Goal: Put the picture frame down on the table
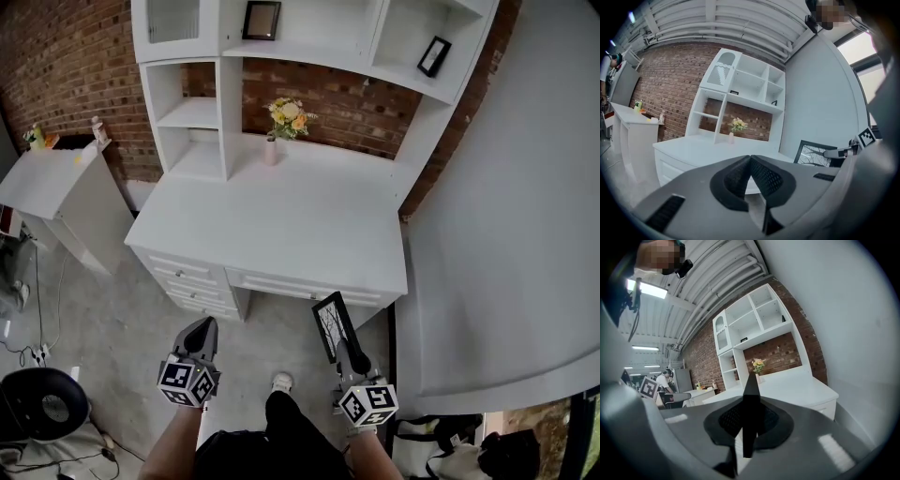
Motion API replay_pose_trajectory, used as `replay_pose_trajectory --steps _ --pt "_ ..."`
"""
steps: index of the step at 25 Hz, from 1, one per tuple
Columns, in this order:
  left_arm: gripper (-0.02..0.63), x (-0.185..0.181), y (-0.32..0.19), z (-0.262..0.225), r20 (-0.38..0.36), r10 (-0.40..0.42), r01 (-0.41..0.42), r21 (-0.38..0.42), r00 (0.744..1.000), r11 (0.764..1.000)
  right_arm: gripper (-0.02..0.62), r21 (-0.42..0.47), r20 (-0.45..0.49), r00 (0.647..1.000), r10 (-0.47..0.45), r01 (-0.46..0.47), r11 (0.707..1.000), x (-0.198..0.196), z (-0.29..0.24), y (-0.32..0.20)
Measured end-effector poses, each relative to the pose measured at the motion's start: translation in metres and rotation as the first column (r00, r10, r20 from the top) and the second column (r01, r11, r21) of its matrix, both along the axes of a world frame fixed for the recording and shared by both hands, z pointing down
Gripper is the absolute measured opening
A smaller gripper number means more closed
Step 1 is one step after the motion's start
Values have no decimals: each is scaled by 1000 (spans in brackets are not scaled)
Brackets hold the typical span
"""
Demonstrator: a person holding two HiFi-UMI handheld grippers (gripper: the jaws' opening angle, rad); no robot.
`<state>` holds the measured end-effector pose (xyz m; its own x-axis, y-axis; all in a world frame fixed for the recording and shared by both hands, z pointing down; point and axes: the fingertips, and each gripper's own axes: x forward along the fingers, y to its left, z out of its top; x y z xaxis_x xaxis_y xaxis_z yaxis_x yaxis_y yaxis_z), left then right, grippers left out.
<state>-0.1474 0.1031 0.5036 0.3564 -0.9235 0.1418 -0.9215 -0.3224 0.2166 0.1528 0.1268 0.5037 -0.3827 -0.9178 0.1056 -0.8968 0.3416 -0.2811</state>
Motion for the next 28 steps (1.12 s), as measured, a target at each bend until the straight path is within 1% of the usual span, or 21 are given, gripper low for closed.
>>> replay_pose_trajectory --steps 5,12,18,28 --pt "3 13 -39 -2 3 3 -3 -4 1000 1000 23 -14 0 1000 -9 9 1000 9 1 -40" --pt "3 22 -88 -3 17 -4 4 -8 1000 1000 23 -27 2 999 -34 34 999 12 5 -93" --pt "3 31 -128 1 7 -12 12 -8 1000 1000 23 -30 2 998 -58 58 998 15 9 -137" --pt "3 38 -170 15 10 -27 28 -19 1000 999 23 -47 -3 996 -86 86 995 14 22 -182"
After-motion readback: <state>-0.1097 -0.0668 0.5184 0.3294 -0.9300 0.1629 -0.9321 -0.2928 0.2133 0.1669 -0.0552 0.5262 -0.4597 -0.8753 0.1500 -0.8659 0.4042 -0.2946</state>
